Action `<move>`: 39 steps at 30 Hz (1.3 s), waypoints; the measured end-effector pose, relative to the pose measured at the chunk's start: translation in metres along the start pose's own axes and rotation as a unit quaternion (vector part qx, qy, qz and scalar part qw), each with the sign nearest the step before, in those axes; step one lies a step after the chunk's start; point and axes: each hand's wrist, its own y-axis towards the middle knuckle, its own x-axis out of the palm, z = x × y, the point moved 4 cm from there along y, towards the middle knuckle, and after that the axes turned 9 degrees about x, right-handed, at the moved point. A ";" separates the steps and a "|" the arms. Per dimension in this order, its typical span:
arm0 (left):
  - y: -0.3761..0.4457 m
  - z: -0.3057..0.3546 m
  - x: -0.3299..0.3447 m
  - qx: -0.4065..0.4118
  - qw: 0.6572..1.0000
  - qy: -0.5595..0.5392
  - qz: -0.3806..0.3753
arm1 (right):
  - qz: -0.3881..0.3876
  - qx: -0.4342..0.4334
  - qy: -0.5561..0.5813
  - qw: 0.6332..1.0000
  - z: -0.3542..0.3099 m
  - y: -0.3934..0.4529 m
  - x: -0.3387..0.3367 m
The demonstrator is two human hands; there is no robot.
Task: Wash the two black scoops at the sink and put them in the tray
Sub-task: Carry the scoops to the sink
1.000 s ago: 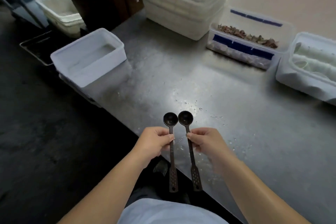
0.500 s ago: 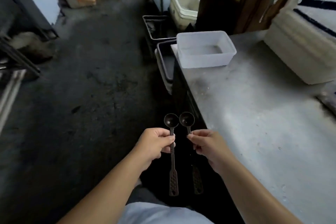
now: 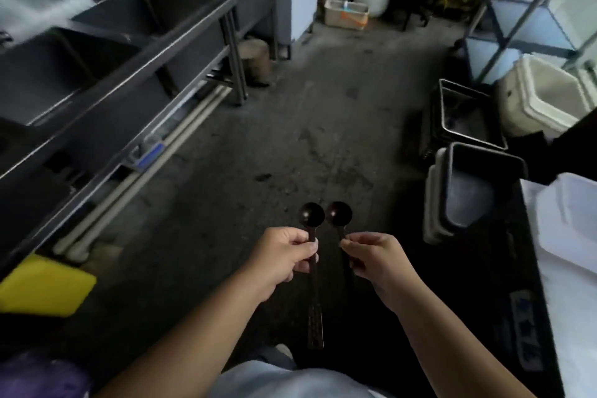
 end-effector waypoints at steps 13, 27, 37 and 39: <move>0.084 0.014 -0.163 -0.022 0.974 -0.099 0.202 | -0.165 0.015 -0.130 0.978 -0.116 0.149 0.162; 0.220 0.080 -0.292 -0.014 0.901 -0.200 0.385 | -0.325 0.012 -0.227 0.918 -0.283 0.329 0.309; 0.290 0.078 -0.455 -0.005 0.869 -0.217 0.444 | -0.359 0.021 -0.280 0.890 -0.331 0.417 0.477; 0.301 0.085 -0.500 -0.001 0.869 -0.207 0.450 | -0.353 0.009 -0.297 0.887 -0.347 0.433 0.519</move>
